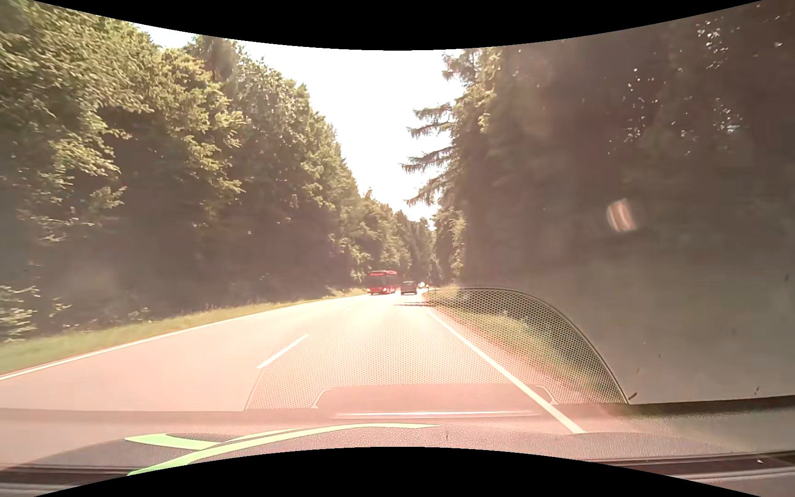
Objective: Follow the waypoints while adhering to traffic rules and regulations
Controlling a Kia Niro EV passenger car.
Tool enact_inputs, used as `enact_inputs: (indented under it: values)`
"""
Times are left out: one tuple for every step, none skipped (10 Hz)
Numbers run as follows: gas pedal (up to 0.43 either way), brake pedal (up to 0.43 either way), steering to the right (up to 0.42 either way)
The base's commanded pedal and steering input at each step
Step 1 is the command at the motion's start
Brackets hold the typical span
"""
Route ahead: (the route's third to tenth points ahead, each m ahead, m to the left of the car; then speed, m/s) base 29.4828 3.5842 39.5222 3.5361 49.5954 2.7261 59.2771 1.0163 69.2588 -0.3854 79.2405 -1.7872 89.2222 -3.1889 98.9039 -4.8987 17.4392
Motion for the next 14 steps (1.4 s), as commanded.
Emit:
enact_inputs:
  values:
    - [0.13, 0.0, 0.005]
    - [0.13, 0.0, 0.004]
    - [0.13, 0.0, 0.004]
    - [0.13, 0.0, 0.003]
    - [0.13, 0.0, 0.002]
    - [0.13, 0.0, 0.001]
    - [0.118, 0.0, 0.001]
    - [0.11, 0.0, 0.001]
    - [0.098, 0.0, 0.001]
    - [0.098, 0.0, 0.001]
    - [0.098, 0.0, 0.002]
    - [0.098, 0.0, 0.003]
    - [0.098, 0.0, 0.003]
    - [0.098, 0.0, 0.004]
